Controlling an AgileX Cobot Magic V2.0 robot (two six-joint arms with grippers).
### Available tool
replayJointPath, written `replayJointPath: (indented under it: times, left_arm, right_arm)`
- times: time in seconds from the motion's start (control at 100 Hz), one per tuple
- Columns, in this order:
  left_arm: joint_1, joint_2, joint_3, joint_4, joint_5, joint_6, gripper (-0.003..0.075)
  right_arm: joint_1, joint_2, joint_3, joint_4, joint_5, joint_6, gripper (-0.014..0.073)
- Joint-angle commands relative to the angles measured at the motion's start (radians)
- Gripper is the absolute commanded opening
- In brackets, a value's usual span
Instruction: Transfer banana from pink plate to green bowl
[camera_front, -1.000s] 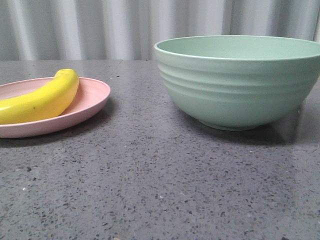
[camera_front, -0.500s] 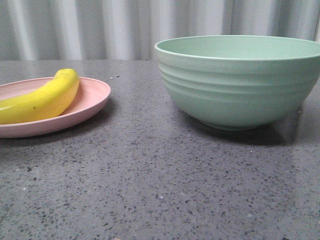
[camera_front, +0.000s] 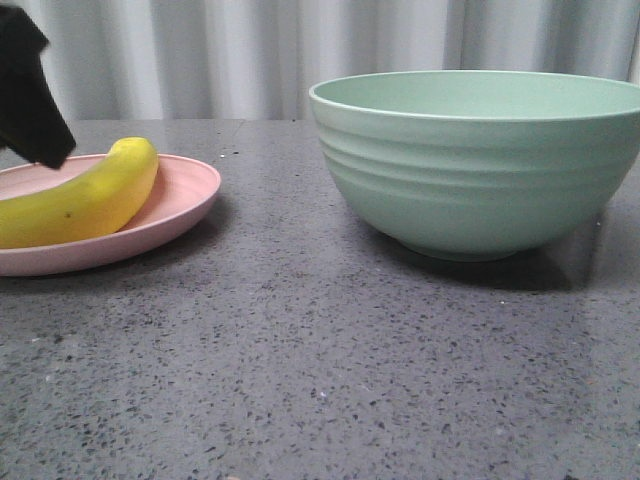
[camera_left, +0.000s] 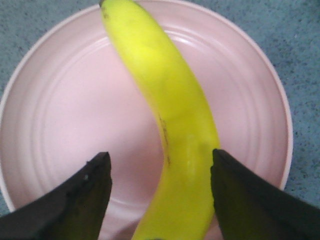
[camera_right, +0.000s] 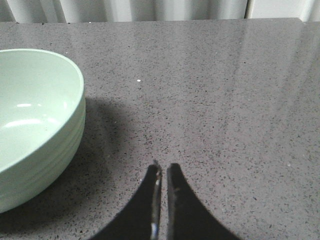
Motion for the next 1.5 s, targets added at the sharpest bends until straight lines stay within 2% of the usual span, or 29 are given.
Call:
replayJointPath:
  times: [0.0, 0.24, 0.58, 0.65, 0.72, 0.73, 0.74, 0.81, 0.84, 1.0, 1.13, 1.21, 1.39, 1.49]
  left_arm:
    - [-0.011, 0.025, -0.055, -0.023, -0.004, -0.005, 0.04]
    - [-0.011, 0.101, -0.085, -0.116, 0.022, 0.054, 0.04]
    - [-0.005, 0.136, -0.085, -0.117, 0.067, 0.054, 0.0395]
    - [-0.005, 0.136, -0.087, -0.117, 0.062, 0.054, 0.0343]
    - [-0.005, 0.136, -0.086, -0.117, 0.058, 0.054, 0.0224]
    - [-0.005, 0.136, -0.086, -0.117, 0.058, 0.054, 0.0181]
    - [-0.005, 0.136, -0.086, -0.117, 0.058, 0.054, 0.0181]
    - [-0.005, 0.136, -0.086, -0.117, 0.053, 0.054, 0.0019]
    - [-0.005, 0.136, -0.089, -0.117, 0.051, 0.061, -0.002]
    - [-0.005, 0.13, -0.127, -0.119, 0.052, 0.07, -0.002]
    - [-0.04, 0.11, -0.193, -0.121, 0.088, 0.106, -0.002]
    - [-0.078, 0.091, -0.227, -0.121, 0.103, 0.116, -0.002]
    - [-0.199, 0.067, -0.297, -0.121, 0.103, 0.116, -0.002]
    - [-0.256, 0.065, -0.32, -0.121, 0.115, 0.116, -0.002]
  right_arm:
    - [0.002, 0.014, -0.036, 0.002, -0.068, -0.008, -0.0064]
    - [0.002, 0.014, -0.036, 0.002, -0.068, -0.008, -0.0064]
    - [0.002, 0.014, -0.036, 0.002, -0.068, -0.008, -0.0064]
    - [0.002, 0.014, -0.036, 0.002, -0.07, -0.008, -0.0064]
    - [0.004, 0.014, -0.036, 0.002, -0.07, -0.008, -0.0064]
    - [0.004, 0.014, -0.036, 0.002, -0.07, -0.008, -0.0064]
    - [0.004, 0.014, -0.036, 0.002, -0.07, -0.008, -0.0064]
    - [0.011, 0.014, -0.04, 0.002, -0.068, -0.008, -0.0064]
    - [0.017, 0.014, -0.042, 0.002, -0.063, -0.008, -0.0064]
    - [0.054, 0.03, -0.095, 0.002, 0.013, -0.012, -0.0064]
    - [0.105, 0.098, -0.204, 0.002, 0.111, -0.012, -0.0059]
    - [0.154, 0.148, -0.279, 0.006, 0.152, -0.012, -0.0014]
    - [0.312, 0.328, -0.459, 0.04, 0.232, -0.012, 0.0245]
    - [0.388, 0.42, -0.54, 0.064, 0.235, -0.012, 0.0342]
